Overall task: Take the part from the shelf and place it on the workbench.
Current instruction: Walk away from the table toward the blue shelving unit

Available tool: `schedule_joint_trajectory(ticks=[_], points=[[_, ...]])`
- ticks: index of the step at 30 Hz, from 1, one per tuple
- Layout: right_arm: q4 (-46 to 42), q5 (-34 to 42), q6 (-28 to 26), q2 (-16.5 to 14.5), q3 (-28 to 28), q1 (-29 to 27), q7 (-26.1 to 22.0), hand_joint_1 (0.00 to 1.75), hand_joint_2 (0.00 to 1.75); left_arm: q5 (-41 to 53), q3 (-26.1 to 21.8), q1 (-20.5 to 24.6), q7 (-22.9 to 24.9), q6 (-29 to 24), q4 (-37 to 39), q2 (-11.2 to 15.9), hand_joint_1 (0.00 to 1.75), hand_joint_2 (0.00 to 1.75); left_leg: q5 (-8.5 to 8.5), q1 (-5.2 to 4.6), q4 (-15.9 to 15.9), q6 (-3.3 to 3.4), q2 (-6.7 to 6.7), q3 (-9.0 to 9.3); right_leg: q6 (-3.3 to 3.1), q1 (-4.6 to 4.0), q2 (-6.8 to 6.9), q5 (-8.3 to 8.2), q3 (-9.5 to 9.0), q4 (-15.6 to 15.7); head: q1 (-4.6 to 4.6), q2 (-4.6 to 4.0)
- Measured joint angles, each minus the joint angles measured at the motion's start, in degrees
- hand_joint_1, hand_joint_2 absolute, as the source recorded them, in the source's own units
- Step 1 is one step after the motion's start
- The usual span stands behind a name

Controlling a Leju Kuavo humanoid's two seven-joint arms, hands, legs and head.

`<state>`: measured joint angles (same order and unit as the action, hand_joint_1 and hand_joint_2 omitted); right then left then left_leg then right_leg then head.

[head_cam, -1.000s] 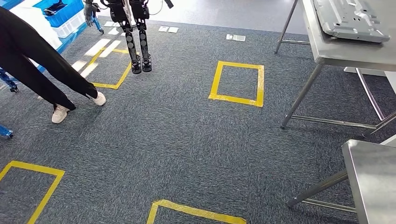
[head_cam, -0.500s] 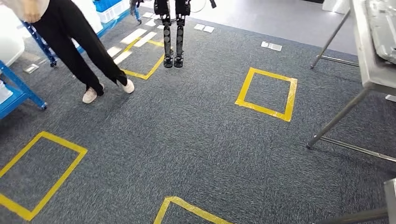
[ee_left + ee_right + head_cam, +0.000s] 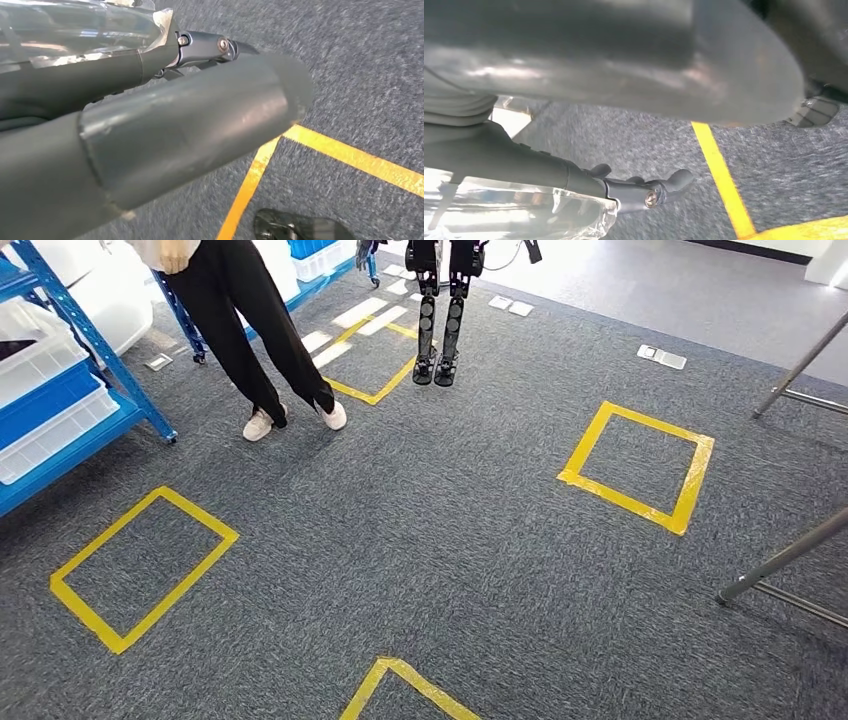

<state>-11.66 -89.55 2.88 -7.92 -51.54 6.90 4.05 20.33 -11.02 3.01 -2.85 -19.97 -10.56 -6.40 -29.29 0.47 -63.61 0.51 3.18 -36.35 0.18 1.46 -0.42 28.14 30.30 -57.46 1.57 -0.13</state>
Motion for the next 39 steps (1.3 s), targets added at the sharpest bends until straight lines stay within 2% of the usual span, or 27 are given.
schedule_joint_trajectory(ticks=[1, 2, 3, 4, 5, 6, 8, 10, 12, 14, 16, 18, 19, 20, 22, 23, 25, 27, 29, 31, 32, 33, 34, 35, 36, 37, 39], points=[[0.01, 0.00, 0.09, 0.03, 0.11, -0.11, -0.01, 0.00, 0.00, 0.07, 0.01, 0.09, 0.02, -0.02, 0.00, -0.04, 0.00, 0.00, -1.90, 0.03, -3.73, -0.23, -1.36, -1.83, -0.33, -0.15, 0.82, 0.09, -0.02, -0.01, 0.18, 0.00], [0.01, 0.00, 0.13, 0.05, 0.16, -0.23, -0.01, 0.00, 0.00, 0.12, 0.01, 0.14, 0.07, -0.03, 0.00, -0.05, 0.00, 0.00, -3.39, 0.14, -7.34, -0.42, -2.02, -3.65, -0.53, -0.29, 1.71, 0.20, -0.04, -0.01, 0.24, 0.00], [0.01, 0.00, 0.11, 0.08, 0.19, -0.31, -0.01, 0.00, 0.00, 0.15, 0.01, 0.11, 0.14, -0.03, 0.00, -0.07, 0.00, 0.00, -4.01, 0.24, -9.73, -0.57, -2.39, -4.88, -0.64, -0.37, 2.59, 0.29, -0.06, -0.02, 0.21, 0.00], [0.01, 0.00, 0.07, 0.09, 0.25, -0.33, -0.01, 0.00, 0.00, 0.16, 0.01, 0.04, 0.22, -0.04, 0.00, -0.05, 0.00, 0.00, -3.61, 0.32, -10.21, -0.68, -2.65, -5.16, -0.73, -0.42, 3.40, 0.37, -0.10, -0.03, 0.24, 0.00], [0.01, 0.00, 0.03, 0.07, 0.32, -0.30, -0.01, 0.00, 0.00, 0.15, 0.01, -0.04, 0.30, -0.05, 0.00, -0.03, 0.00, 0.00, -2.27, 0.38, -8.49, -0.72, -3.00, -4.27, -0.75, -0.44, 4.12, 0.48, -0.19, -0.03, 0.24, 0.00], [0.01, 0.00, -0.01, 0.01, 0.40, -0.27, -0.02, 0.00, 0.00, 0.15, 0.00, -0.07, 0.35, -0.07, 0.00, 0.02, 0.00, 0.00, -0.43, 0.41, -5.01, -0.66, -3.73, -2.40, -0.70, -0.44, 4.79, 0.59, -0.34, -0.03, 0.26, 0.00], [0.02, 0.00, -0.02, -0.10, 0.49, -0.24, -0.05, 0.00, 0.00, 0.15, 0.00, 0.11, 0.39, -0.09, -0.01, 0.08, 0.00, 0.00, 2.10, 0.22, 2.17, -0.25, -6.25, 1.48, -0.27, -0.79, 5.93, 0.97, -0.55, -0.04, 0.24, 0.00], [0.02, 0.00, -0.02, -0.13, 0.54, -0.15, -0.07, 0.00, 0.00, 0.15, 0.00, 0.30, 0.44, -0.10, -0.02, 0.08, 0.00, 0.00, 2.45, -0.16, 4.94, 0.33, -7.19, 2.90, 0.34, -1.22, 6.96, 1.37, -0.83, 0.01, 0.03, 0.00], [0.02, 0.00, -0.02, -0.14, 0.73, 0.11, -0.11, 0.00, 0.00, 0.15, 0.00, 0.24, 0.56, -0.12, -0.02, 0.05, 0.00, 0.00, 2.62, -0.25, 5.25, 0.98, -5.74, 2.98, 0.94, -1.35, 7.79, 1.67, -1.25, 0.04, -0.09, 0.00], [0.02, 0.00, 0.08, -0.20, 1.03, 0.31, -0.16, 0.00, 0.00, 0.14, -0.02, 0.18, 0.68, -0.26, -0.02, 0.01, 0.00, 0.00, 3.12, -0.01, 5.84, 1.76, -4.41, 3.29, 1.27, -1.19, 5.61, 2.96, -0.66, -2.01, -0.24, 0.00], [0.03, 0.00, 0.24, -0.22, 1.26, 0.21, -0.17, 0.00, 0.00, 0.11, -0.05, 0.34, 0.74, -0.40, -0.02, -0.02, 0.00, 0.00, 3.45, 0.15, 6.08, 2.29, -3.00, 3.33, 1.07, -0.85, 2.13, 5.89, 2.24, -8.25, -0.46, 0.00], [0.04, 0.01, 0.30, -0.22, 1.43, -0.06, -0.16, 0.00, 0.00, 0.10, -0.07, 0.44, 0.74, -0.43, -0.02, -0.09, 0.00, 0.00, 3.50, 0.14, 6.03, 2.41, -1.29, 3.23, 1.10, -0.72, 0.96, 8.05, 5.73, -14.82, -0.49, 0.00], [0.04, 0.01, 0.31, -0.22, 1.51, -0.17, -0.16, 0.00, 0.00, 0.10, -0.07, 0.39, 0.74, -0.43, -0.02, -0.13, 0.00, 0.00, 3.50, 0.14, 5.99, 2.39, -0.39, 3.23, 1.46, -0.68, 0.82, 7.87, 6.43, -15.75, -0.49, 0.00], [0.05, 0.01, 0.31, -0.21, 1.56, -0.22, -0.16, 0.00, 0.00, 0.10, -0.07, 0.32, 0.74, -0.43, -0.02, -0.15, 0.00, 0.00, 3.50, 0.16, 5.96, 2.35, 0.52, 3.28, 2.01, -0.60, 0.67, 6.70, 6.02, -14.32, -0.51, 0.00], [0.06, 0.01, 0.31, -0.11, 1.66, -0.17, -0.16, 0.00, 0.00, 0.10, -0.08, 0.19, 0.73, -0.43, -0.02, -0.20, 0.00, 0.00, 3.46, 0.22, 5.85, 2.06, 2.13, 3.34, 3.07, -0.14, -0.76, 3.07, 3.04, -6.92, -0.54, 0.00], [0.08, 0.00, 0.32, -0.09, 1.71, -0.12, -0.16, 0.00, 0.00, 0.11, -0.09, 0.19, 0.73, -0.43, -0.02, -0.20, 0.00, 0.00, 3.37, 0.11, 5.71, 1.74, 2.85, 3.29, 3.15, -0.03, -1.69, 1.67, 1.70, -3.51, -0.58, 0.00], [0.11, 0.00, 0.33, -0.07, 1.79, -0.06, -0.16, 0.00, 0.00, 0.15, -0.10, 0.21, 0.72, -0.42, -0.02, -0.19, 0.00, 0.00, 3.29, -0.07, 5.61, 1.05, 3.82, 3.11, 2.40, -0.08, -2.71, 0.71, 0.60, -0.76, -0.62, 0.00], [0.12, 0.00, 0.33, -0.11, 1.85, -0.04, -0.17, 0.00, 0.00, 0.19, -0.13, 0.13, 0.72, -0.41, -0.02, -0.14, 0.00, 0.00, 3.34, 0.06, 5.66, 0.50, 4.51, 2.94, 1.32, -0.18, -1.76, 0.51, 0.34, -0.68, -0.58, 0.00], [0.12, 0.00, 0.33, -0.22, 1.90, -0.04, -0.23, 0.00, 0.00, 0.28, -0.16, -0.01, 0.75, -0.41, -0.01, -0.09, 0.00, 0.00, 2.32, 0.19, 4.14, 0.09, 2.69, 2.15, 0.48, -0.01, -0.69, 0.29, 0.16, -0.55, -0.37, 0.00], [0.13, 0.00, 0.33, -0.31, 1.92, -0.22, -0.37, 0.00, 0.00, 0.44, -0.17, 0.09, 0.80, -0.47, -0.01, -0.11, 0.00, 0.00, -0.99, 0.14, -1.58, -0.25, -0.77, -0.55, -0.25, -0.20, 0.66, 0.30, 0.12, -0.48, 0.08, 0.00], [0.14, 0.00, 0.33, -0.29, 1.92, -0.39, -0.46, 0.00, 0.00, 0.54, -0.17, 0.17, 0.82, -0.51, -0.01, -0.15, 0.00, 0.00, -2.83, 0.15, -5.30, -0.38, -1.82, -2.38, -0.56, -0.40, 1.46, 0.41, 0.12, -0.48, 0.30, 0.00], [0.14, 0.00, 0.32, -0.23, 1.92, -0.55, -0.54, 0.00, 0.00, 0.62, -0.17, 0.20, 0.80, -0.53, -0.01, -0.18, 0.00, 0.00, -4.07, 0.17, -8.50, -0.46, -2.32, -3.98, -0.71, -0.59, 2.33, 0.52, 0.13, -0.49, 0.33, 0.00], [0.14, 0.00, 0.31, -0.17, 1.92, -0.66, -0.62, 0.00, 0.00, 0.69, -0.17, 0.15, 0.76, -0.54, 0.00, -0.21, 0.00, 0.00, -4.26, 0.18, -10.03, -0.45, -2.58, -4.76, -0.83, -0.73, 3.16, 0.62, 0.11, -0.49, 0.34, 0.00], [0.14, 0.00, 0.28, -0.13, 1.93, -0.67, -0.73, 0.00, 0.00, 0.74, -0.17, 0.06, 0.70, -0.54, 0.00, -0.23, 0.00, 0.00, -3.45, 0.17, -9.56, -0.37, -2.79, -4.48, -0.92, -0.83, 3.91, 0.72, 0.05, -0.50, 0.34, 0.00], [0.14, 0.00, 0.27, -0.11, 1.93, -0.66, -0.83, 0.00, 0.00, 0.79, -0.17, -0.02, 0.63, -0.53, 0.00, -0.24, 0.00, 0.00, -1.88, 0.13, -7.19, -0.18, -3.24, -3.17, -0.99, -0.93, 4.63, 0.81, -0.08, -0.50, 0.35, 0.00], [0.14, 0.01, 0.25, -0.12, 1.95, -0.64, -0.92, 0.00, 0.00, 0.90, -0.17, -0.04, 0.53, -0.52, -0.01, -0.25, 0.00, 0.00, -0.06, 0.02, -3.51, 0.18, -4.31, -1.10, -1.01, -1.04, 5.30, 0.92, -0.25, -0.49, 0.36, 0.00], [0.14, 0.02, 0.25, -0.11, 1.95, -0.67, -1.02, 0.00, 0.00, 1.13, -0.16, 0.17, 0.27, -0.50, -0.02, -0.25, 0.00, 0.00, 1.91, -0.54, 2.73, 0.94, -7.01, 2.28, -0.76, -1.52, 6.49, 1.28, -0.43, -0.54, 0.31, 0.00]])
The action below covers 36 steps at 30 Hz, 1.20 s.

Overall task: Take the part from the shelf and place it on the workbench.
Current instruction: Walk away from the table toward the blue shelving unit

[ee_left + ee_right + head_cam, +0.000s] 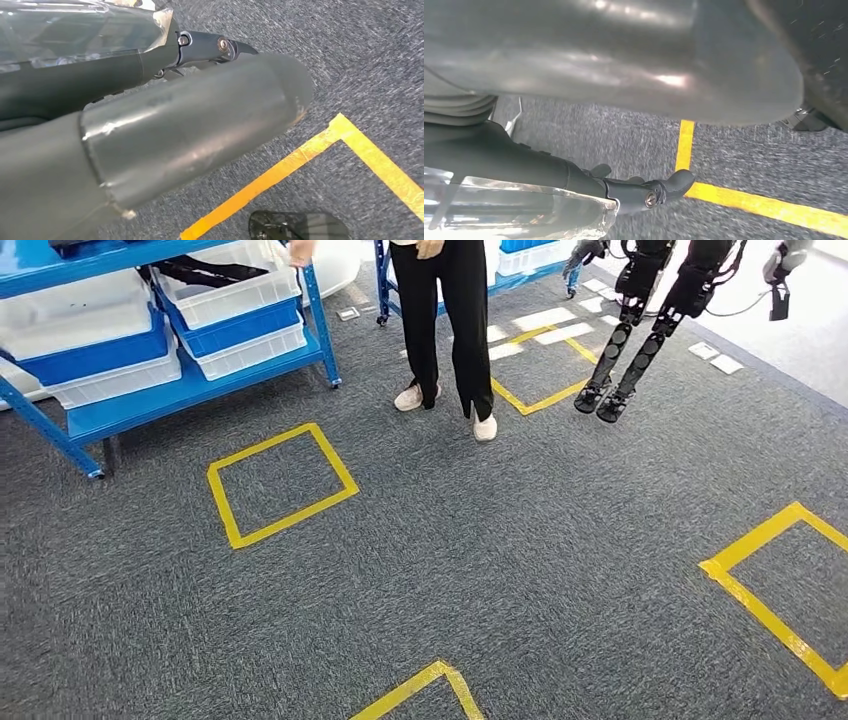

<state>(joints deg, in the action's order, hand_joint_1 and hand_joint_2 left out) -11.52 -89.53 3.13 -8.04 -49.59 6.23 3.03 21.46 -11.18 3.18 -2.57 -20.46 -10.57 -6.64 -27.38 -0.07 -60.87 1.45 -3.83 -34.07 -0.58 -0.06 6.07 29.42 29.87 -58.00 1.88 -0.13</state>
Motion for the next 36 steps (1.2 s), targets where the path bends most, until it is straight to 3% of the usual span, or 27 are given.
schedule_joint_trajectory(ticks=[1, 2, 3, 4, 6, 8, 10, 11, 13, 14, 16, 18, 19, 21, 23, 25, 26, 27, 28, 30, 32, 34, 36], points=[[0.00, 0.01, 0.00, 0.03, 0.00, -0.01, -0.03, 0.00, 0.00, 0.10, 0.01, 0.08, -0.14, 0.03, -0.01, -0.02, 0.00, 0.00, 0.20, -0.25, 1.49, 0.29, -0.73, 0.71, 0.23, -0.21, 0.61, 0.18, -0.15, 0.01, -0.03, 0.00], [0.00, 0.02, 0.00, 0.05, -0.01, 0.01, -0.05, 0.00, 0.00, 0.14, 0.02, 0.08, -0.25, 0.07, -0.01, -0.04, 0.00, 0.00, 0.07, -0.45, 1.90, 0.43, -0.58, 0.76, 0.46, -0.36, 1.21, 0.34, -0.29, 0.08, -0.08, 0.00], [-0.01, 0.03, 0.00, 0.08, -0.01, 0.06, -0.10, 0.00, 0.00, 0.18, 0.03, 0.01, -0.35, 0.13, -0.01, -0.08, 0.00, 0.00, 0.22, -0.40, 2.10, 0.64, 0.28, 0.78, 0.70, -0.46, 1.82, 0.45, -0.53, 0.19, -0.10, 0.00], [-0.01, 0.04, 0.00, 0.11, -0.01, 0.11, -0.14, 0.00, 0.00, 0.21, 0.04, -0.12, -0.44, 0.23, -0.01, -0.13, 0.00, 0.00, 0.43, -0.24, 2.41, 0.85, 0.97, 0.90, 0.96, -0.46, 1.60, 0.67, -0.70, 0.00, -0.09, 0.00], [-0.02, 0.05, 0.00, 0.16, -0.01, 0.03, -0.25, 0.00, 0.00, 0.24, 0.04, -0.15, -0.55, 0.39, -0.01, -0.16, 0.00, 0.00, 1.03, 0.25, 3.07, 1.47, 2.40, 1.22, 1.25, -0.28, -1.45, 2.24, 0.37, -2.79, -0.25, 0.00], [-0.02, 0.06, 0.00, 0.22, -0.01, -0.25, -0.33, 0.00, 0.00, 0.24, 0.04, -0.02, -0.59, 0.48, -0.01, -0.19, 0.00, 0.00, 1.32, 0.49, 3.25, 1.81, 4.06, 1.12, 1.12, 0.17, -4.85, 5.39, 3.77, -9.94, -0.44, 0.00], [-0.02, 0.08, 0.00, 0.28, -0.01, -0.51, -0.37, 0.00, 0.00, 0.24, 0.05, -0.03, -0.60, 0.53, 0.00, -0.22, 0.00, 0.00, 1.36, 0.53, 3.23, 1.80, 5.92, 1.02, 1.41, 0.46, -5.58, 7.23, 6.85, -15.91, -0.48, 0.00], [-0.02, 0.09, 0.00, 0.31, 0.00, -0.59, -0.38, 0.00, 0.00, 0.24, 0.05, -0.12, -0.60, 0.55, 0.01, -0.25, 0.00, 0.00, 1.38, 0.57, 3.19, 1.74, 6.78, 1.05, 1.87, 0.60, -5.67, 6.80, 7.11, -16.07, -0.48, 0.00], [-0.02, 0.07, 0.00, 0.42, 0.00, -0.57, -0.43, 0.00, 0.00, 0.24, 0.05, -0.24, -0.60, 0.47, 0.01, -0.32, 0.00, 0.00, 1.40, 0.70, 3.07, 1.43, 8.54, 1.14, 3.20, 1.11, -6.57, 3.54, 4.64, -9.99, -0.47, 0.00], [-0.01, 0.05, 0.01, 0.45, 0.00, -0.53, -0.44, 0.00, 0.00, 0.24, 0.04, -0.24, -0.61, 0.22, 0.01, -0.44, 0.00, 0.00, 1.36, 0.65, 2.90, 1.12, 9.34, 1.10, 3.70, 1.40, -7.81, 1.86, 3.05, -5.96, -0.53, 0.00], [0.02, 0.00, 0.04, 0.44, 0.08, -0.30, -0.26, 0.00, 0.00, 0.25, 0.00, -0.14, -0.60, -0.83, -0.01, -1.19, 0.00, 0.00, 1.23, 0.51, 2.63, 0.36, 10.64, 0.87, 3.52, 1.69, -9.43, -0.07, 1.19, -1.03, -0.52, 0.00], [0.04, -0.02, 0.08, 0.28, 0.36, 0.21, 0.05, 0.00, 0.00, 0.26, -0.12, -0.14, -0.51, -1.81, -0.01, -2.15, 0.00, 0.00, 1.29, 0.60, 2.65, -0.29, 11.55, 0.59, 2.40, 1.57, -8.96, -0.41, 0.81, -0.47, -0.42, 0.00], [0.04, -0.02, 0.10, 0.13, 0.56, 0.49, 0.15, 0.00, 0.00, 0.26, -0.19, -0.19, -0.45, -2.03, 0.00, -2.50, 0.00, 0.00, 1.27, 0.77, 2.58, -0.53, 11.54, 0.45, 1.97, 1.61, -8.45, -0.54, 0.64, -0.42, -0.40, 0.00], [0.04, -0.02, 0.11, -0.11, 0.91, 0.82, 0.23, 0.00, 0.00, 0.24, -0.31, -0.14, -0.31, -2.13, 0.02, -3.09, 0.00, 0.00, -0.20, 0.90, 0.20, -0.96, 9.02, -0.73, 1.00, 1.73, -7.19, -0.76, 0.46, -0.28, -0.13, 0.00], [0.04, -0.02, 0.11, -0.18, 1.08, 0.78, 0.33, 0.00, 0.00, 0.23, -0.37, 0.10, -0.21, -2.14, 0.02, -3.45, 0.00, 0.00, -3.72, 0.83, -6.35, -1.30, 5.54, -3.92, 0.30, 1.38, -5.66, -0.66, 0.46, -0.25, 0.18, 0.00], [0.04, -0.02, 0.17, -0.11, 1.16, 0.63, 0.45, 0.00, 0.00, 0.22, -0.44, 0.20, -0.18, -2.12, 0.02, -3.56, 0.00, 0.00, -6.12, 0.88, -12.94, -1.48, 4.43, -7.26, 0.02, 1.01, -3.91, -0.48, 0.48, -0.25, 0.22, 0.00], [0.04, -0.02, 0.21, -0.08, 1.21, 0.63, 0.49, 0.00, 0.00, 0.20, -0.48, 0.15, -0.16, -2.11, 0.02, -3.61, 0.00, 0.00, -5.84, 0.87, -13.73, -1.43, 4.22, -7.69, -0.07, 0.87, -3.07, -0.39, 0.45, -0.26, 0.24, 0.00], [0.04, -0.02, 0.25, -0.05, 1.27, 0.68, 0.51, 0.00, 0.00, 0.19, -0.53, 0.09, -0.15, -2.10, 0.02, -3.64, 0.00, 0.00, -4.57, 0.84, -12.29, -1.26, 3.97, -6.94, -0.14, 0.75, -2.32, -0.30, 0.36, -0.26, 0.25, 0.00], [0.04, -0.02, 0.27, -0.08, 1.34, 0.74, 0.52, 0.00, 0.00, 0.16, -0.58, 0.05, -0.13, -2.10, 0.02, -3.66, 0.00, 0.00, -2.69, 0.75, -8.90, -0.94, 3.33, -5.13, -0.21, 0.62, -1.64, -0.21, 0.21, -0.26, 0.25, 0.00], [0.04, -0.02, 0.37, -0.17, 1.51, 0.86, 0.53, 0.00, 0.00, 0.10, -0.70, 0.21, -0.12, -2.19, 0.01, -3.65, 0.00, 0.00, 0.01, 0.20, -1.39, -0.11, 0.64, -1.20, -0.11, 0.21, -0.44, 0.07, -0.08, -0.28, 0.22, 0.00], [0.04, -0.02, 0.58, -0.21, 1.73, 0.97, 0.54, 0.00, 0.00, 0.05, -0.78, 0.45, -0.17, -2.32, 0.00, -3.72, 0.00, 0.00, 0.55, -0.37, 1.71, 0.40, -0.61, 0.20, 0.32, -0.08, 0.66, 0.35, -0.23, -0.27, 0.17, 0.00], [0.04, -0.01, 0.76, -0.26, 1.99, 1.11, 0.54, 0.00, 0.00, 0.04, -0.82, 0.46, -0.26, -2.40, 0.01, -3.82, 0.00, 0.00, 0.90, -0.28, 2.20, 0.75, 0.91, 0.22, 0.80, -0.24, 1.69, 0.55, -0.40, -0.18, 0.17, 0.00], [0.03, 0.00, 0.80, -0.29, 2.25, 1.18, 0.51, 0.00, 0.00, 0.02, -0.86, 0.38, -0.37, -2.45, 0.02, -3.93, 0.00, 0.00, 1.58, 0.13, 3.15, 1.31, 2.31, 0.67, 1.06, -0.20, -0.16, 1.65, 0.05, -1.81, 0.07, 0.00]])
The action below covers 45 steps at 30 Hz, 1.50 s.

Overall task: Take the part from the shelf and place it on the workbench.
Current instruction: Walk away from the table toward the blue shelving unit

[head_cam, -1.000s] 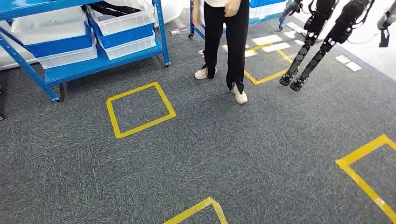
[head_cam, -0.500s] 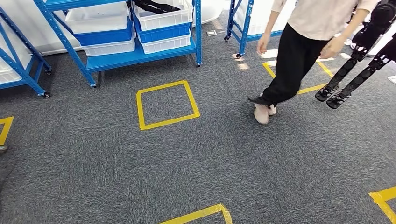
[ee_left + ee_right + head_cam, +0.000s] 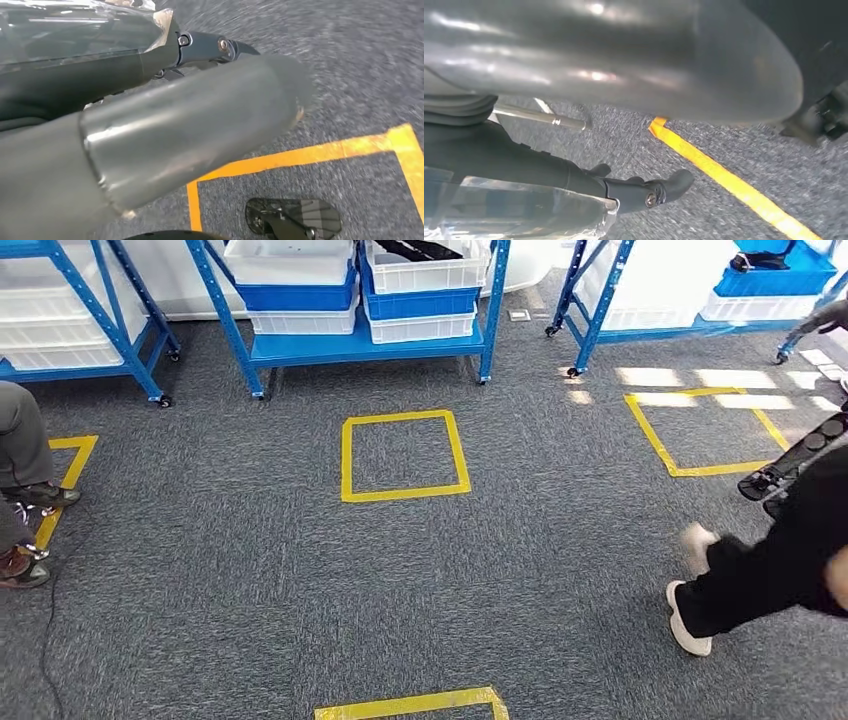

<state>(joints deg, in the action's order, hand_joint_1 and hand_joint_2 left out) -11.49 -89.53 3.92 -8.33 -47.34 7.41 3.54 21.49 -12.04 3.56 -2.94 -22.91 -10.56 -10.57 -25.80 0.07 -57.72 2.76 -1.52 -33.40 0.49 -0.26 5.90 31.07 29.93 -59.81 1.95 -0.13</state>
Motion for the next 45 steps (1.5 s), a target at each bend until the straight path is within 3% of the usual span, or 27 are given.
schedule_joint_trajectory(ticks=[2, 3, 5, 6, 8, 9, 11, 13, 15, 16, 21, 25, 28, 30, 32, 34, 35, 37, 38, 39, 40, 42, 44, 45], points=[[-0.01, 0.01, -0.06, 0.06, 0.10, -0.15, -0.04, 0.00, 0.00, -0.02, -0.02, 0.08, -0.09, -0.01, 0.00, -0.12, 0.00, 0.00, 0.53, 0.29, 0.46, 0.44, 1.36, 0.17, -0.14, 0.42, -3.76, 2.80, 2.73, -6.07, -0.21, 0.00], [-0.01, 0.03, -0.16, 0.10, 0.10, -0.29, -0.07, 0.00, 0.00, -0.02, -0.04, 0.13, -0.12, -0.01, 0.00, -0.16, 0.00, 0.00, 0.66, 0.37, 0.45, 0.59, 2.09, 0.10, -0.15, 0.61, -4.89, 4.24, 4.69, -9.98, -0.30, 0.00], [-0.01, 0.09, -0.56, 0.24, 0.10, -0.49, -0.13, 0.00, 0.00, -0.03, -0.14, 0.04, -0.15, -0.01, 0.00, -0.26, 0.00, 0.00, 0.69, 0.42, 0.41, 0.55, 3.38, 0.09, 0.57, 1.03, -5.55, 4.95, 7.17, -14.21, -0.37, 0.00], [-0.01, 0.11, -0.79, 0.31, 0.11, -0.54, -0.15, 0.00, 0.00, -0.03, -0.24, -0.04, -0.16, -0.01, 0.00, -0.26, 0.00, 0.00, 0.68, 0.48, 0.35, 0.43, 3.88, 0.13, 1.29, 1.27, -5.59, 3.82, 6.92, -12.93, -0.40, 0.00], [-0.01, 0.08, -1.05, 0.42, 0.14, -0.52, -0.17, 0.00, 0.00, -0.05, -0.43, -0.14, -0.39, 0.04, 0.00, -0.27, 0.00, 0.00, 0.53, 0.62, 0.07, -0.11, 4.58, 0.16, 2.79, 1.97, -5.79, 0.14, 4.13, -5.48, -0.41, 0.00], [0.01, 0.05, -1.08, 0.41, 0.16, -0.49, -0.17, 0.00, 0.00, -0.08, -0.50, -0.14, -0.65, 0.16, 0.00, -0.27, 0.00, 0.00, 0.33, 0.58, -0.18, -0.57, 4.81, 0.10, 3.06, 2.06, -5.97, -1.34, 2.81, -1.97, -0.49, 0.00], [0.03, 0.02, -0.91, 0.34, 0.21, -0.45, -0.16, 0.00, 0.00, -0.22, -0.62, -0.13, -1.45, 0.39, -0.01, -0.26, 0.00, 0.00, -0.19, 0.37, -0.53, -1.27, 4.99, -0.04, 2.43, 2.14, -6.27, -2.59, 1.67, 1.19, -0.46, 0.00], [0.04, 0.01, -0.73, 0.24, 0.28, -0.47, -0.15, 0.00, 0.00, -0.33, -0.77, -0.14, -2.26, 0.45, -0.02, -0.27, 0.00, 0.00, -0.36, 0.35, -0.58, -0.54, 4.93, -0.08, 1.52, 2.05, -6.29, -2.88, 1.52, 1.30, -0.31, 0.00], [0.04, -0.01, -0.67, 0.13, 0.40, -0.54, -0.15, 0.00, 0.00, -0.33, -0.86, -0.15, -2.82, 0.35, -0.02, -0.28, 0.00, 0.00, -0.17, 0.49, -0.51, 0.58, 4.82, -0.14, 1.16, 1.86, -6.31, -3.09, 1.43, 1.32, -0.27, 0.00], [0.04, -0.01, -0.63, 0.09, 0.47, -0.56, -0.15, 0.00, 0.00, -0.33, -0.89, -0.15, -3.05, 0.28, -0.02, -0.28, 0.00, 0.00, -0.10, 0.52, -0.42, 0.77, 4.80, -0.12, 1.06, 1.74, -6.31, -3.14, 1.48, 1.32, -0.27, 0.00], [0.04, -0.02, 0.08, 0.04, 0.88, -0.54, -0.15, 0.00, 0.00, -0.61, -1.21, -0.13, -5.71, 0.39, -0.02, -0.27, 0.00, 0.00, 0.00, 0.64, -0.27, 0.22, 4.77, -0.03, 0.93, 1.81, -6.32, -3.10, 1.50, 1.31, -0.27, 0.00], [0.04, -0.02, 0.21, -0.21, 1.30, -0.51, -0.15, 0.00, 0.00, -0.85, -1.41, -0.06, -6.36, -0.25, -0.02, -0.23, 0.00, 0.00, -0.30, 0.45, -0.18, 0.40, 4.75, -0.07, 1.05, 2.02, -6.32, -3.22, 1.35, 1.44, -0.26, 0.00], [0.04, -0.01, 0.25, -0.31, 1.56, -0.52, -0.11, 0.00, 0.00, -0.99, -1.52, -0.03, -6.50, -0.70, -0.02, -0.24, 0.00, 0.00, -0.41, 0.44, 1.67, 0.90, 4.84, 0.77, 2.09, 1.73, -6.24, -4.33, 1.00, 0.48, -0.31, 0.00], [0.04, -0.01, 0.27, -0.22, 1.63, -0.36, -0.07, 0.00, 0.00, -1.05, -1.68, -0.05, -6.55, -0.80, -0.01, -0.25, 0.00, 0.00, -0.45, 0.71, 2.63, 1.01, 4.89, 1.91, 1.94, 1.64, -6.17, -2.77, 2.37, -2.26, -0.53, -0.01], [0.04, -0.02, 0.30, -0.07, 1.69, -0.22, -0.07, 0.00, 0.00, -1.08, -1.84, -0.07, -6.56, -0.85, 0.00, -0.32, 0.00, 0.00, -0.52, 0.78, 2.76, 0.87, 4.75, 2.39, 1.74, 1.77, -6.14, 0.58, 5.75, -8.27, -0.79, -0.02], [0.04, -0.02, 0.32, 0.10, 1.72, -0.32, -0.03, 0.00, 0.00, -1.09, -1.98, -0.19, -6.55, -0.92, 0.00, -0.41, 0.00, 0.00, -0.73, 0.88, 2.67, 0.51, 4.72, 2.62, 2.63, 2.07, -6.13, 2.26, 8.32, -12.73, -0.89, -0.02], [0.04, -0.01, 0.32, 0.18, 1.73, -0.40, -0.01, 0.00, 0.00, -1.09, -2.08, -0.28, -6.54, -0.99, 0.00, -0.42, 0.00, 0.00, -0.91, 1.02, 2.59, 0.21, 4.78, 2.84, 3.39, 2.26, -6.12, 1.78, 8.21, -12.25, -0.92, -0.02], [0.04, -0.01, 0.32, 0.40, 1.75, -0.51, 0.02, 0.00, 0.00, -1.09, -2.25, -0.45, -6.51, -1.13, 0.00, -0.43, 0.00, 0.00, -1.60, 1.56, 2.05, -0.87, 4.96, 3.35, 5.00, 2.88, -6.21, -1.35, 5.27, -5.69, -0.92, -0.02], [0.13, -0.01, 0.36, 0.34, 1.77, -0.57, 0.02, 0.00, 0.00, -1.09, -2.31, -0.45, -6.49, -1.19, 0.00, -0.34, 0.00, 0.00, -2.06, 1.74, 1.59, -1.55, 5.07, 3.57, 5.40, 2.96, -6.57, -2.41, 4.06, -2.59, -1.14, -0.02], [0.19, -0.02, 0.40, 0.39, 1.78, -0.56, 0.02, 0.00, 0.00, -1.09, -2.34, -0.42, -6.46, -1.23, 0.00, -0.31, 0.00, 0.00, -2.53, 1.79, 1.03, -2.22, 5.18, 3.56, 4.99, 2.93, -6.81, -2.84, 3.19, -0.42, -1.35, -0.02], [0.25, -0.01, 0.46, 0.35, 1.79, -0.58, 0.03, 0.00, 0.00, -1.08, -2.36, -0.37, -6.42, -1.27, 0.00, -0.27, 0.00, 0.00, -2.92, 1.76, 0.53, -2.75, 5.25, 3.45, 4.14, 2.87, -7.04, -2.76, 2.99, 0.15, -1.40, -0.02], [0.30, 0.00, 0.55, 0.42, 1.83, -0.65, 0.05, 0.00, 0.00, -1.07, -2.37, -0.31, -6.35, -1.33, 0.00, -0.28, 0.00, 0.00, -3.34, 1.78, -0.10, -3.26, 5.32, 3.28, 1.96, 2.67, -6.89, -2.27, 2.82, -0.21, -1.14, -0.02], [0.30, 0.01, 0.58, 0.37, 1.87, -0.82, 0.07, 0.00, 0.00, -1.07, -2.38, -0.25, -6.31, -1.39, 0.00, -0.26, 0.00, 0.00, -3.06, 2.00, -2.31, -3.44, 4.25, 2.21, 1.05, 2.60, -6.56, -2.10, 2.21, -0.20, -0.73, -0.02], [0.30, 0.01, 0.58, 0.36, 1.89, -0.82, 0.07, 0.00, 0.00, -1.07, -2.39, -0.18, -6.30, -1.41, 0.00, -0.26, 0.00, 0.00, -3.10, 2.05, -4.82, -3.51, 3.43, 0.63, 0.71, 2.50, -6.41, -1.88, 1.86, -0.15, -0.64, -0.02]])
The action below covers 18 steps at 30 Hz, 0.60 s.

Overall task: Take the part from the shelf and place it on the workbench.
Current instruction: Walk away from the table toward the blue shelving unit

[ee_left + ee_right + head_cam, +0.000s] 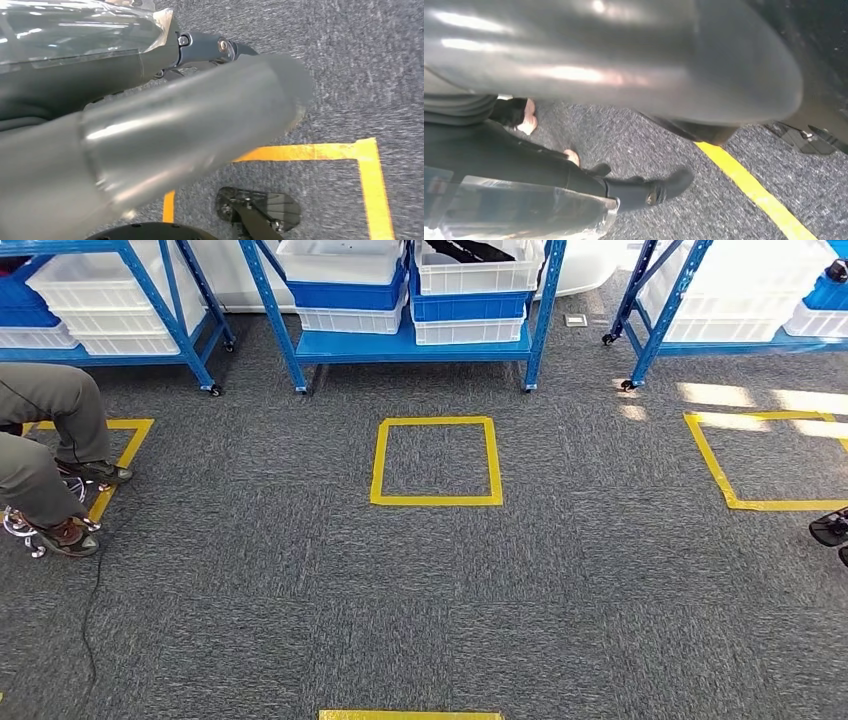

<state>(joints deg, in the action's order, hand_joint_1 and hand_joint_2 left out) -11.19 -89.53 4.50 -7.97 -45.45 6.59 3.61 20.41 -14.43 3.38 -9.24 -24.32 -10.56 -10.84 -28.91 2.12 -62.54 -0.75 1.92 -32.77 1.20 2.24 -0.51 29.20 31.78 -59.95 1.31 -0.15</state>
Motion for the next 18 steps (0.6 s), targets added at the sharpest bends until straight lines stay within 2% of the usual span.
schedule_joint_trajectory(ticks=[2, 4, 5, 6, 7, 8, 9, 10, 11, 13, 14, 15, 16, 18], points=[[0.00, 0.00, -0.03, 0.03, 0.01, 0.04, 0.00, 0.00, 0.00, 0.02, 0.01, 0.12, 0.03, -0.04, 0.00, -0.02, 0.00, 0.00, -1.75, -0.07, -7.43, -0.09, -1.43, -5.03, -0.85, -0.44, 0.37, 0.69, -0.64, 0.06, 0.10, 0.01], [0.00, 0.01, -0.07, 0.07, 0.01, 0.01, 0.00, 0.00, 0.00, 0.04, 0.01, 0.09, 0.10, -0.07, 0.00, -0.03, 0.00, 0.00, -3.91, -0.28, -12.83, 0.23, -1.73, -9.68, -1.48, -1.04, 0.54, 1.56, -1.53, 0.07, 0.10, 0.01], [0.00, 0.01, -0.07, 0.08, 0.01, -0.03, 0.00, 0.00, 0.00, 0.05, 0.00, 0.04, 0.14, -0.08, 0.00, -0.03, 0.00, 0.00, -3.75, -0.53, -13.06, 0.74, -1.74, -10.76, -1.63, -1.37, 0.56, 2.03, -2.11, 0.09, 0.10, 0.01], [0.00, 0.02, -0.07, 0.07, 0.01, -0.06, 0.00, 0.00, 0.00, 0.05, 0.00, 0.00, 0.18, -0.09, 0.00, -0.03, 0.00, 0.00, -2.42, -0.94, -11.37, 1.51, -1.73, -10.82, -1.76, -1.73, 0.57, 2.52, -2.77, 0.13, 0.12, 0.00], [0.00, 0.03, -0.07, 0.04, 0.01, -0.07, 0.00, 0.00, 0.00, 0.06, 0.00, -0.02, 0.22, -0.10, 0.00, -0.03, 0.00, 0.00, -0.26, -1.55, -8.31, 2.60, -1.75, -10.09, -1.88, -2.08, 0.61, 3.02, -3.38, 0.24, 0.12, 0.00], [0.04, 0.03, -0.07, -0.14, 0.01, -0.07, 0.00, 0.00, 0.00, 0.07, 0.00, -0.03, 0.23, -0.12, 0.00, 0.07, 0.00, 0.00, 2.36, -2.42, -4.65, 4.02, -1.75, -9.00, -2.00, -2.33, 0.68, 3.51, -3.98, 0.40, 0.03, 0.00], [0.06, 0.03, -0.07, -0.29, 0.01, -0.02, 0.00, 0.00, 0.00, 0.07, 0.00, -0.01, 0.26, -0.15, 0.00, 0.17, 0.00, 0.00, 4.22, -3.19, -1.56, 5.21, -1.77, -7.91, -1.99, -2.50, 0.69, 3.97, -4.53, 0.77, -0.15, 0.00], [0.08, 0.03, -0.08, -0.44, 0.01, 0.07, -0.01, 0.00, 0.00, 0.07, 0.00, 0.04, 0.28, -0.19, -0.01, 0.26, 0.00, 0.00, 5.30, -3.86, 0.64, 6.02, -1.79, -7.01, -1.90, -2.54, 0.75, 4.32, -4.99, 1.33, -0.29, 0.00], [0.11, 0.03, -0.08, -0.55, 0.01, 0.15, -0.01, 0.00, 0.00, 0.08, 0.00, 0.09, 0.29, -0.22, -0.01, 0.32, 0.00, 0.00, 5.70, -4.32, 2.17, 6.51, -1.70, -6.31, -1.67, -2.56, 0.83, 4.30, -5.73, 1.61, -0.41, 0.00], [0.09, 0.06, -0.09, -0.49, 0.01, 0.19, -0.02, 0.00, 0.00, 0.09, 0.00, 0.13, 0.33, -0.25, -0.01, 0.17, 0.00, 0.00, 5.38, -4.30, 4.11, 6.64, -1.43, -4.55, -0.87, -2.61, 1.01, 3.73, -6.94, 1.92, -0.32, 0.02], [0.09, 0.07, -0.09, -0.46, 0.01, 0.16, -0.02, 0.00, 0.00, 0.09, -0.01, 0.09, 0.35, -0.25, -0.01, 0.13, 0.00, 0.00, 5.42, -4.09, 5.10, 6.72, -1.25, -3.41, -0.55, -2.64, 1.02, 3.45, -7.25, 1.13, -0.34, 0.00], [0.08, 0.08, -0.09, -0.43, 0.01, 0.17, -0.02, 0.00, 0.00, 0.09, -0.02, 0.05, 0.39, -0.26, 0.00, 0.10, 0.00, 0.00, 5.36, -3.85, 5.76, 6.75, -1.16, -2.33, -0.32, -2.60, 0.93, 3.54, -6.60, -0.43, -0.32, 0.00], [0.08, 0.08, -0.09, -0.39, 0.01, 0.22, -0.02, 0.00, 0.00, 0.09, -0.02, 0.10, 0.42, -0.26, 0.00, 0.04, 0.00, 0.00, 5.25, -3.56, 6.23, 6.65, -1.06, -1.45, -0.28, -2.58, 0.81, 4.16, -4.98, -3.18, -0.32, -0.01], [0.09, 0.07, -0.09, -0.23, 0.01, 0.31, -0.02, 0.00, 0.00, 0.09, -0.03, 0.20, 0.45, -0.24, 0.00, -0.09, 0.00, 0.00, 4.49, -3.36, 6.45, 6.30, -0.87, -0.58, -0.43, -2.26, 0.65, 6.63, -0.10, -10.14, -0.32, 0.00]])
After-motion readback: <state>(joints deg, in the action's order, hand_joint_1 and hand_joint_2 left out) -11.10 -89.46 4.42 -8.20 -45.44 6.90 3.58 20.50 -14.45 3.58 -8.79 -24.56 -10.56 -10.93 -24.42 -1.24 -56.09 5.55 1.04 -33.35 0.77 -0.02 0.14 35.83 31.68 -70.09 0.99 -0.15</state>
